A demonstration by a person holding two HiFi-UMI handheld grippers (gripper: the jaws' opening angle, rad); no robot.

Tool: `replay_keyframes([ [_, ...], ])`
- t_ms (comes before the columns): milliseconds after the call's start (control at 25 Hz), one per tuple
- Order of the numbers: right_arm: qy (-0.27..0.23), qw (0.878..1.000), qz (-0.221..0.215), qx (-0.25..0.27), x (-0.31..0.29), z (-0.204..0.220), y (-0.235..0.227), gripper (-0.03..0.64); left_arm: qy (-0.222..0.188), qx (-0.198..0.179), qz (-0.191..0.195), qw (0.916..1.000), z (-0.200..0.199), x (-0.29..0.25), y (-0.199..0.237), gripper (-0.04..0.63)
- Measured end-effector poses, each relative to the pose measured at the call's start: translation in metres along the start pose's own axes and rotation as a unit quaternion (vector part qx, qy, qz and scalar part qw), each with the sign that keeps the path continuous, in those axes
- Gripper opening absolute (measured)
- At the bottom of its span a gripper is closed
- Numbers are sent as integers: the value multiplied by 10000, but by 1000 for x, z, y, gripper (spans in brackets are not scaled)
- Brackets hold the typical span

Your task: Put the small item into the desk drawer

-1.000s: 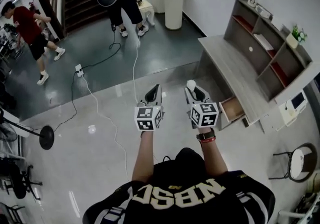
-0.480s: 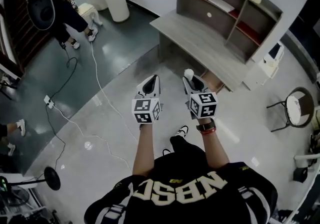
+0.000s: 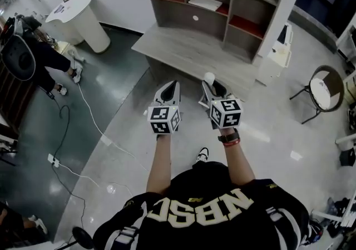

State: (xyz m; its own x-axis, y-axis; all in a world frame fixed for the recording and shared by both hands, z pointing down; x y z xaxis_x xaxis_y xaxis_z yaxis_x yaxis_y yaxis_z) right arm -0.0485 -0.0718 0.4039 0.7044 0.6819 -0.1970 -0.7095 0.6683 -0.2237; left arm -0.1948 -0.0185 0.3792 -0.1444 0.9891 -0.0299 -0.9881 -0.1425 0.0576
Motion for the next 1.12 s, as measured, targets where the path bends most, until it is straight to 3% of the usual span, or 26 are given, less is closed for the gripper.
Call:
replay_keyframes([
  [320, -247, 9981, 532, -197, -9, -24, -69, 130, 89, -240, 831, 9962, -6, -90, -38, 14],
  [560, -237, 9951, 955, 35, -6, -42, -112, 130, 105, -297, 1256, 9916, -5, -141, -68, 14],
  [1120, 126, 9845, 1647, -592, -29, 4, -174, 130, 619, -271, 2303, 9708, 48, -225, -97, 14],
])
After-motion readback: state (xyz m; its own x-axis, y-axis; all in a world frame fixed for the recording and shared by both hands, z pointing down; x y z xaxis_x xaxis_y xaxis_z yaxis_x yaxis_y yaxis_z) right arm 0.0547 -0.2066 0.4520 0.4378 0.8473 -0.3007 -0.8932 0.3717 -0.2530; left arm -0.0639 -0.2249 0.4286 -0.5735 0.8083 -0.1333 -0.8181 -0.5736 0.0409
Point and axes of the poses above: the fingertips, and each gripper's own axes: x backward along the fingers, y to its left, z out of its underside, the point moved 4 cm from there along x, backward along the fingers, and after that the axes turned 5 degrees about -x, right-handed, at the moved point
